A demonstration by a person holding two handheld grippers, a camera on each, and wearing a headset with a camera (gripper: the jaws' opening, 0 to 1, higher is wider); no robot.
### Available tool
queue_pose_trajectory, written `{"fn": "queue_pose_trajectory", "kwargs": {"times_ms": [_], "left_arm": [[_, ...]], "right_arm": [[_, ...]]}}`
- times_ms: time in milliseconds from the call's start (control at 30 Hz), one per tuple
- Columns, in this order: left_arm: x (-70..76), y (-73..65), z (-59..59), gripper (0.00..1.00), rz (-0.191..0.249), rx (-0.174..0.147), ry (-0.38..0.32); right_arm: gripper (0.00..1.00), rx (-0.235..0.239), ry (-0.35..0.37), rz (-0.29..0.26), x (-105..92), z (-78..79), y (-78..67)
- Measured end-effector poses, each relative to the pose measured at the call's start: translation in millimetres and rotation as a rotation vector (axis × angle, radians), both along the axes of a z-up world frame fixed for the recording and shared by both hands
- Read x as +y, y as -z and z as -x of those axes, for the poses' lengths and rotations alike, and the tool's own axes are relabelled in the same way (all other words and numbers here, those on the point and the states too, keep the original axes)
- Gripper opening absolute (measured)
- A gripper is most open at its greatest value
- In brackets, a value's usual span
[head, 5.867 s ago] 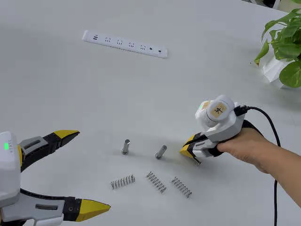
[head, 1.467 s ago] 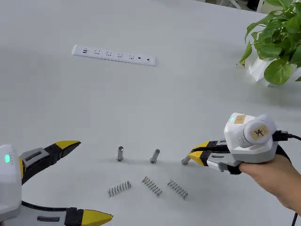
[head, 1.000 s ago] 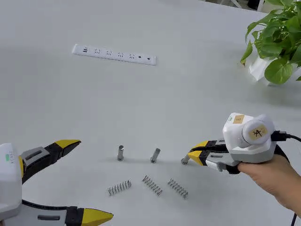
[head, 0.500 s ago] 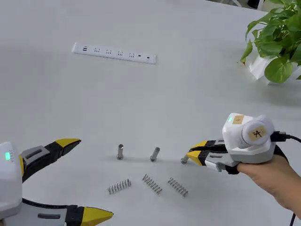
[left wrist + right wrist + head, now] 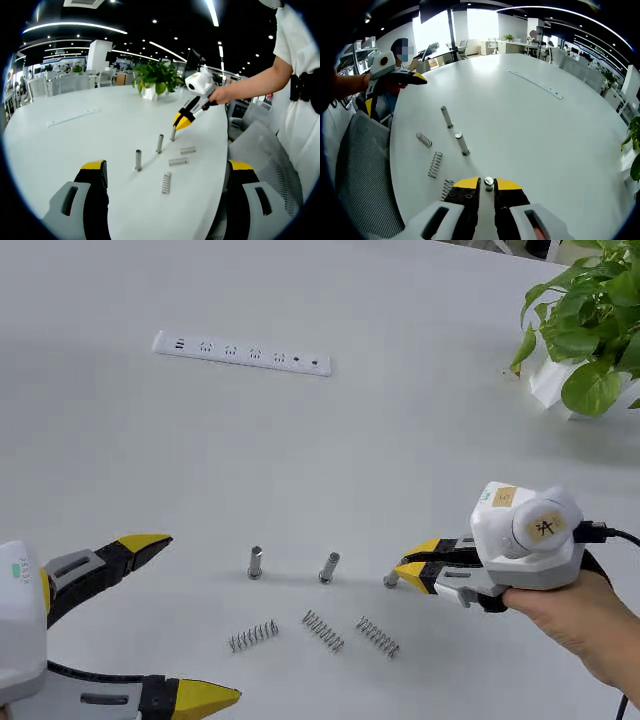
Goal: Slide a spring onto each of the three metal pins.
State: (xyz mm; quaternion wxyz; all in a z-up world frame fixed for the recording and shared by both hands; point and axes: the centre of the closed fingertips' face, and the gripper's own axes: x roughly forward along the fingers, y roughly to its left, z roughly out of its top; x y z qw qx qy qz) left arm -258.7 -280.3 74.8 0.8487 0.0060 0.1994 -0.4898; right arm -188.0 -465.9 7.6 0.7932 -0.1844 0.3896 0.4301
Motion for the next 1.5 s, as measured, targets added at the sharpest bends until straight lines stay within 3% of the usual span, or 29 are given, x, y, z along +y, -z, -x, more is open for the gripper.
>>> {"fn": "queue_pose_trajectory", "kwargs": {"times_ms": [467,1500], "left_arm": [[0.2,-0.6,0.8,0.98,-0.003,-0.003,0.002],[-1.1,4.0,4.5,0.96,-0.033,0.005,0.019]], "right_arm": [[0.12,-0.009,0.007,0.000,-0.9,-0.4,-1.8],[0.41,-0.041,0.070,-0.074,-20.5,8.9,-24.6]]}}
